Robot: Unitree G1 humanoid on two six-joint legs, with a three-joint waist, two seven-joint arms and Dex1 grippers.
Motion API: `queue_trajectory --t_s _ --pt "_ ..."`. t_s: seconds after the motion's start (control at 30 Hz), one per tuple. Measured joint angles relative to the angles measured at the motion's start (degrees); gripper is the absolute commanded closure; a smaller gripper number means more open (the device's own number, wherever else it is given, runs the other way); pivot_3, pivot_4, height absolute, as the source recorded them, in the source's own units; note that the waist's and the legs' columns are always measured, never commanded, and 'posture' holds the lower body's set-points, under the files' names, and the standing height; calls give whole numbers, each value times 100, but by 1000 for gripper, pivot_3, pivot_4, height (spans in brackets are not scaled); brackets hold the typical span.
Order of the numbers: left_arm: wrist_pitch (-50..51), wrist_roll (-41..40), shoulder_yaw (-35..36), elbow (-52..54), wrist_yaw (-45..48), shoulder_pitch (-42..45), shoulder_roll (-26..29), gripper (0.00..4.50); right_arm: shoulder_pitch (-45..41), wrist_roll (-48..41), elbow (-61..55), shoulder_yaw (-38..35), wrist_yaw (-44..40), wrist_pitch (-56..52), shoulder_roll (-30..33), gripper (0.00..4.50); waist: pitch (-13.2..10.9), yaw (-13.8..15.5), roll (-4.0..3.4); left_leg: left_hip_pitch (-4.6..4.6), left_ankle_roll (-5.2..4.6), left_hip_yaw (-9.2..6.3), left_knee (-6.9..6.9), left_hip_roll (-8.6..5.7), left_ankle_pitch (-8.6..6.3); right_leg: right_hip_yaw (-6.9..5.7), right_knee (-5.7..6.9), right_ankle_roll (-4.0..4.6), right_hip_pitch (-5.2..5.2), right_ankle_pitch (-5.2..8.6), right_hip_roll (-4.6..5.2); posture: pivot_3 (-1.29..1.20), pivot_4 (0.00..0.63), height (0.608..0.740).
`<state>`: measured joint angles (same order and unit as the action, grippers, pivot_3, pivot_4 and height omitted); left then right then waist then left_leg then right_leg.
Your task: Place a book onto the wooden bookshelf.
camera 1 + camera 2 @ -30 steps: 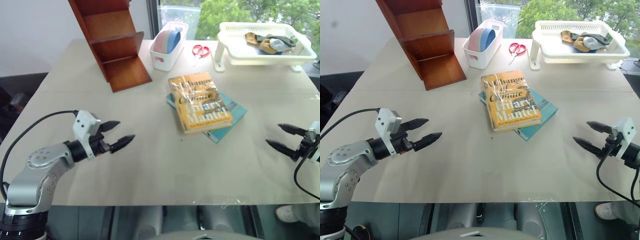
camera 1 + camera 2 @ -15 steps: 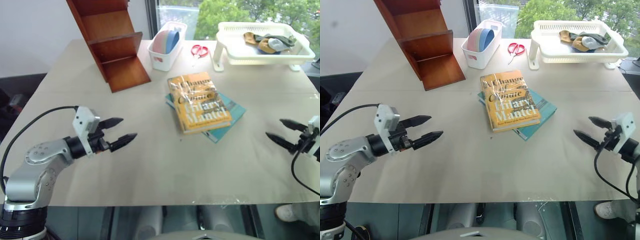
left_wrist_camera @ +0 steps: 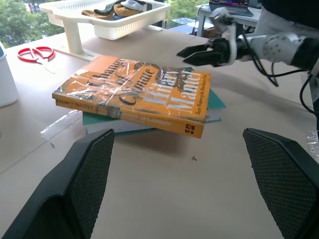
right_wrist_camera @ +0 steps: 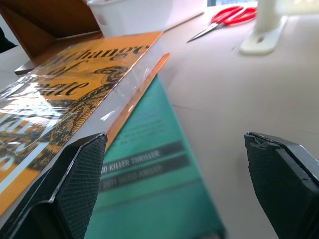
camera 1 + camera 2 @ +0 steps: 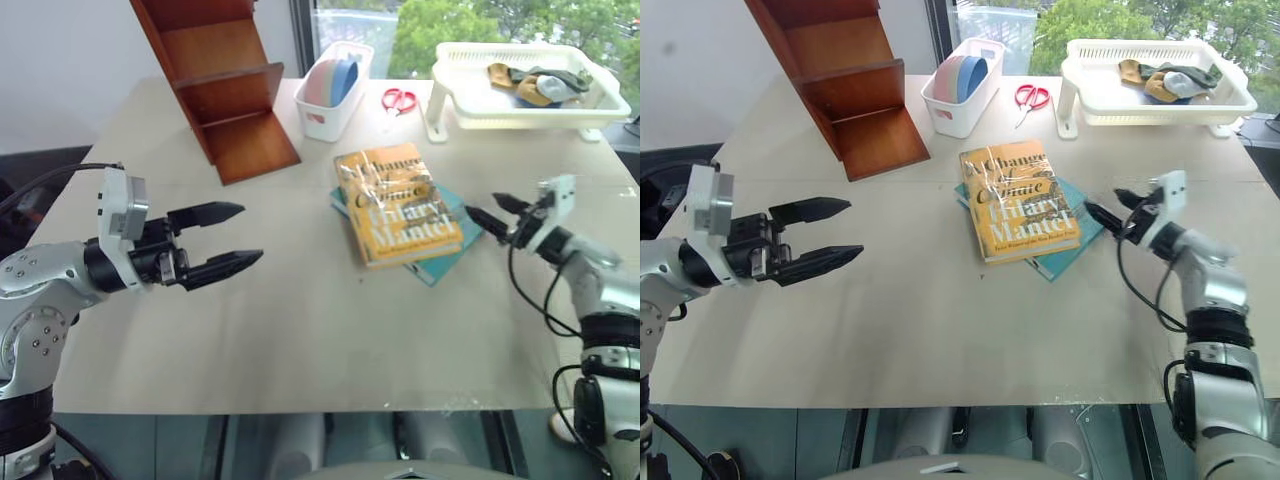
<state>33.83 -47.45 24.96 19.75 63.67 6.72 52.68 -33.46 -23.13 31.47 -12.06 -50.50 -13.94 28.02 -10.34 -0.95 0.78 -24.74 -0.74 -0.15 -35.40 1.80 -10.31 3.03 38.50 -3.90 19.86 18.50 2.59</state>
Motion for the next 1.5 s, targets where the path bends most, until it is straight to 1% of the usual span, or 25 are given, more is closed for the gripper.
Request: queue_trajectory --t_s 0.2,0.33,0.43,0.53,0.77,0.87,0.9,0.93,1.0,1.03,1.1,1.2,1.27,1.33,1.4,1.5 --pt "56 -11 242 208 -149 -248 -1 111 -12 91 113 273 -67 -161 -287 0 -1 -19 2 6 0 0 2 0 0 0 4 0 -1 0 1 0 150 740" --pt "92 -102 491 232 -138 -360 97 111 348 79 -390 631 -802 -173 -257 0 1 -22 4 6 0 -2 3 2 0 -1 3 1 -1 0 -1 0 150 740" --pt "92 -108 592 232 -130 -405 116 111 542 94 -711 908 -1197 -131 -232 0 3 -25 7 10 0 -1 3 3 0 -1 3 1 -3 0 -1 0 150 740" --pt "92 -108 596 231 -124 -461 122 111 697 94 -969 1053 -1411 -161 -205 0 5 -23 11 12 1 -1 4 4 0 -2 4 1 -5 0 0 0 150 740" --pt "172 -90 522 229 -143 -629 137 111 790 109 -1218 1081 -1207 -168 -205 0 7 -29 13 13 1 -1 3 5 0 -1 6 1 -4 0 0 0 150 740" --pt "539 -100 307 217 -422 -782 136 111 936 86 -1480 1022 -1054 -238 -122 0 6 -15 12 11 1 -1 3 3 0 -1 7 1 -3 0 3 0 150 740" --pt "821 -104 182 224 -714 -830 128 111 1028 25 -1657 928 -974 -356 -39 0 5 7 11 10 1 -3 3 1 0 -2 6 0 -4 0 7 0 150 740" --pt "993 -116 112 220 -886 -883 76 111 1074 -5 -1756 870 -929 -420 48 0 2 13 5 7 0 -3 3 -3 0 -2 7 0 -2 0 11 0 150 740" --pt "1385 -265 -65 219 -1320 -937 -283 111 1231 -113 -2067 629 -844 -596 337 0 -2 29 3 2 0 -7 3 -10 0 -7 5 -1 -2 0 20 0 150 740" --pt "1601 -411 -187 219 -1582 -927 -559 111 1332 -206 -2330 450 -850 -651 540 0 -2 28 5 -1 0 -10 3 -11 0 -9 3 -1 -2 0 21 0 150 740" --pt "1801 -543 -321 207 -1818 -883 -758 111 1410 -300 -2599 292 -878 -702 738 0 -1 18 7 1 0 -14 3 -9 0 -12 4 -1 -3 0 17 0 150 740" --pt "2267 -888 -527 -190 -2227 -452 -1327 111 1703 -526 -3132 53 -1079 -820 1227 0 0 27 3 4 0 -19 1 -10 1 -16 8 -1 -6 1 14 0 150 740" --pt "2557 -1064 -681 -528 -2353 -287 -1585 111 1760 -665 -3368 -61 -1153 -925 1419 0 0 9 7 3 0 -17 -2 -10 1 -14 10 -1 -6 0 13 0 150 740" --pt "2864 -1336 -766 -912 -2426 -17 -1870 111 1815 -741 -3557 -143 -1157 -983 1503 0 1 -7 13 4 -1 -15 -5 -10 1 -10 12 -2 -6 0 11 0 150 740" --pt "3047 -1515 -764 -1161 -2479 162 -1996 111 1854 -771 -3624 -146 -1148 -1008 1513 0 1 -4 13 4 0 -16 -7 -10 1 -11 15 -2 -6 0 10 0 150 740" --pt "3593 -1859 -734 -1974 -2725 730 -2257 111 2068 -812 -3803 -174 -1058 -1077 1513 0 1 21 13 2 0 -23 -11 -19 2 -15 21 -3 -5 1 11 0 150 740"
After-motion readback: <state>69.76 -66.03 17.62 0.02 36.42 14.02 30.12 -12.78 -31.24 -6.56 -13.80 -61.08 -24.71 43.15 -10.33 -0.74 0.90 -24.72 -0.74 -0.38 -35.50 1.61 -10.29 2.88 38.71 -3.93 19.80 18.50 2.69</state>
